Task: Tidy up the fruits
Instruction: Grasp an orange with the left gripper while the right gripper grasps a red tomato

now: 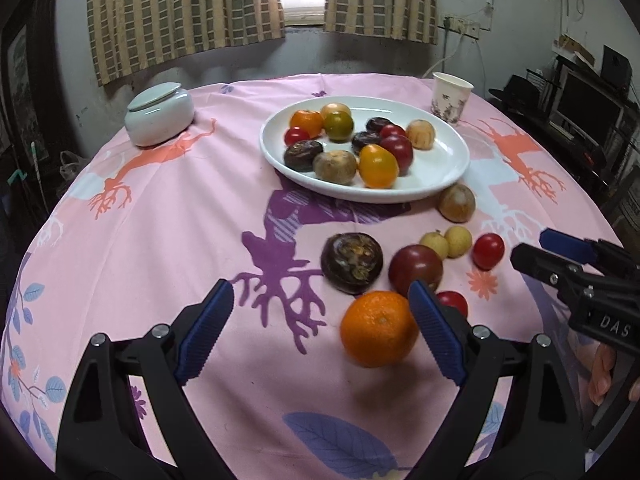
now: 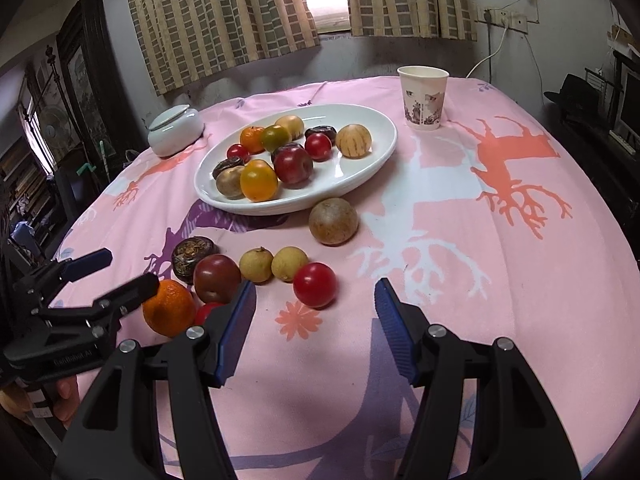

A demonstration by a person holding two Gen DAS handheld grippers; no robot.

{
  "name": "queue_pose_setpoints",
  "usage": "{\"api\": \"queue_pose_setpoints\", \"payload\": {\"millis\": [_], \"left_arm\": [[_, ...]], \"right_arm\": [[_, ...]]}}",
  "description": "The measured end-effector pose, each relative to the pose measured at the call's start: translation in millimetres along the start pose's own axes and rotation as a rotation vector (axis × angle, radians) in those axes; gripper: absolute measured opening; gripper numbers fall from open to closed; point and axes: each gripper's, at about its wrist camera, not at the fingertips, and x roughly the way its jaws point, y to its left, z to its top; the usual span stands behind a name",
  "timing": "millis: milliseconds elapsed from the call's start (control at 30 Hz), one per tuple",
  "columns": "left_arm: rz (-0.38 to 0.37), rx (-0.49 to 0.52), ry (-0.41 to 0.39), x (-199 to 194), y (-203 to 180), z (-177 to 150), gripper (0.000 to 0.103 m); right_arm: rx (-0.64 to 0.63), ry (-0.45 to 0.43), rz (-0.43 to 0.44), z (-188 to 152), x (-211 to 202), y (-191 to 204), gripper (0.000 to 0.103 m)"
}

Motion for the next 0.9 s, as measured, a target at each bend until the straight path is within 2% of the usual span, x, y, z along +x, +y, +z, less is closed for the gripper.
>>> {"api": "queue_pose_setpoints", "payload": {"millis": [233, 333, 467, 667, 900], "left_arm": [[0.003, 0.068, 0.022, 3.7, -14.4, -8.8, 0.091], [0.013, 0.071, 0.041, 8.1, -14.5, -10.6, 0.091], [-0.015, 0.054, 0.059, 10.5, -11.7, -12.5, 0.091], [-0.022, 0.05, 0.165, 32.5, -12.0, -20.6, 0.091], [-0.015, 0.03, 0.151, 31.8, -9.6, -21.2, 0.091]], "right_arm": [[-0.005, 0.022, 0.002, -2.5, 3.5, 4.0, 0.062], [-0.004, 0.013, -0.006, -2.4, 2.3, 3.7, 0.062], [-0.004, 0.017, -0.006, -3.0, 2.9, 3.5, 0.062], [-0.005, 0.022, -0.002, -3.8, 4.3, 4.9, 0.062], [-0.005, 0.028, -0.001, -4.4, 5.4, 5.2, 0.062]]}}
